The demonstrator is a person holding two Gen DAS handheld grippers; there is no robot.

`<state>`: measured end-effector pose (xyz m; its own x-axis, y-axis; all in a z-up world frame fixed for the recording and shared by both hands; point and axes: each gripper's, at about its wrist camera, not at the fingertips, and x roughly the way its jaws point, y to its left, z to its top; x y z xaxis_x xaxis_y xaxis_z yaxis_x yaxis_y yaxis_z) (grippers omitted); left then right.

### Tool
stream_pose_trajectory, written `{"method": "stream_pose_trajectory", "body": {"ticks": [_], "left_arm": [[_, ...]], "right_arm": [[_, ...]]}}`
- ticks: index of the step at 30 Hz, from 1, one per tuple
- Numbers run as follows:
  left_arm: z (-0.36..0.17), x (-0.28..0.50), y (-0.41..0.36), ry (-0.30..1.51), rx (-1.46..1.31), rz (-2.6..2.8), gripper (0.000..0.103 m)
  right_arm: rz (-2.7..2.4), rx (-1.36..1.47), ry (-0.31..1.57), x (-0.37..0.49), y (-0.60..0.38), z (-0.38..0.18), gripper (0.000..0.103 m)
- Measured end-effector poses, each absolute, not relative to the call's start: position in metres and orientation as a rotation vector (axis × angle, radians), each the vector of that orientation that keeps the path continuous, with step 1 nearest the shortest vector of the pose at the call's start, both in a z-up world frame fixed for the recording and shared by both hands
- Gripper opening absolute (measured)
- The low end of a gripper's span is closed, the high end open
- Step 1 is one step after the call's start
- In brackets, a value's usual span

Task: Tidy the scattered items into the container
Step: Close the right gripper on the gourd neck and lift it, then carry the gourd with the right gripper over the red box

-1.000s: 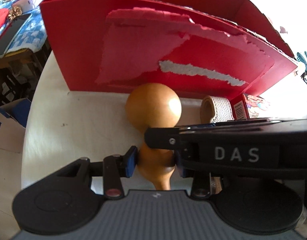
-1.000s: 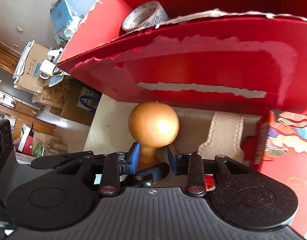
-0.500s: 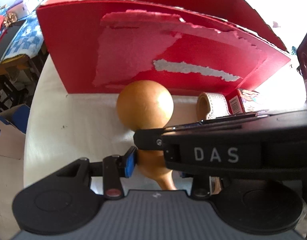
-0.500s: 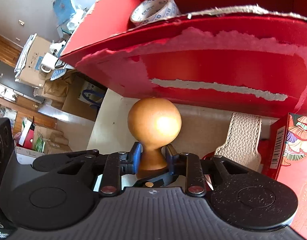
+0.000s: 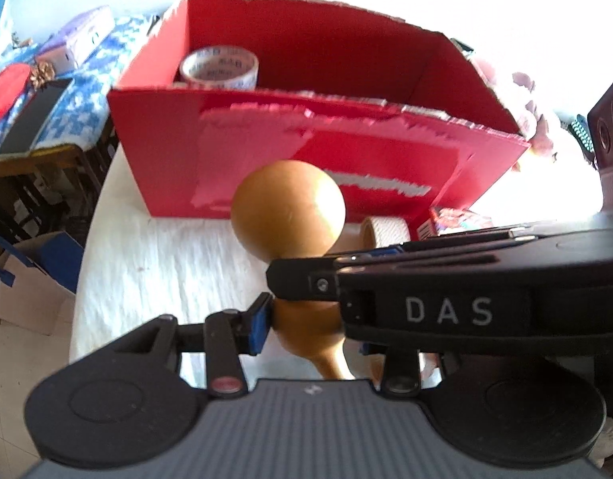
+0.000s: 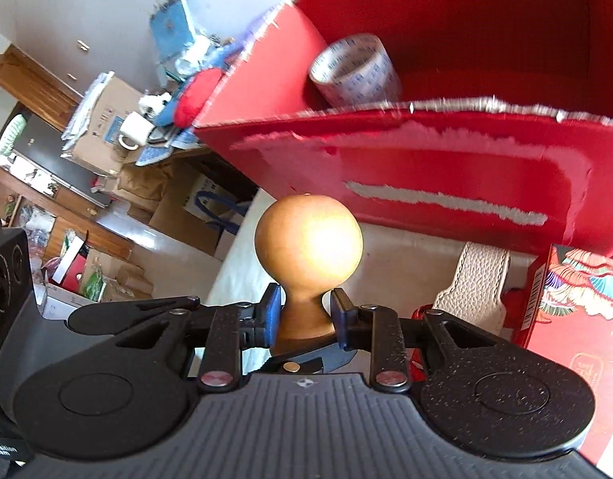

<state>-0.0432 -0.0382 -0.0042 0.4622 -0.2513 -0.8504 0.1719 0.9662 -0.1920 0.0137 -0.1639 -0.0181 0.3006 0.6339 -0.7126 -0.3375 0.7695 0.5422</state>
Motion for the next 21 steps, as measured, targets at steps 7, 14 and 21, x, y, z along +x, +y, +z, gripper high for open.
{"method": "stream_pose_trajectory", "body": {"ticks": [7,14,21], "left_arm": [[0.020,-0.042,-0.047,1.016,-0.057,-0.245,0.039],[0.068,-0.030,-0.064,0.931,0.015,-0.254,0.039],[0.100,0.007,-0.084,0.868,0.101,-0.270,0.039]], "right_arm": [[0.687,0.312,1.015,0.010,-0.166,0.003,0.030],[0.700,0.364,0.922,0.019,-0.183,0.036,0.030],[0.690,0.432,0.859,0.052,-0.204,0.062,0.030]]}}
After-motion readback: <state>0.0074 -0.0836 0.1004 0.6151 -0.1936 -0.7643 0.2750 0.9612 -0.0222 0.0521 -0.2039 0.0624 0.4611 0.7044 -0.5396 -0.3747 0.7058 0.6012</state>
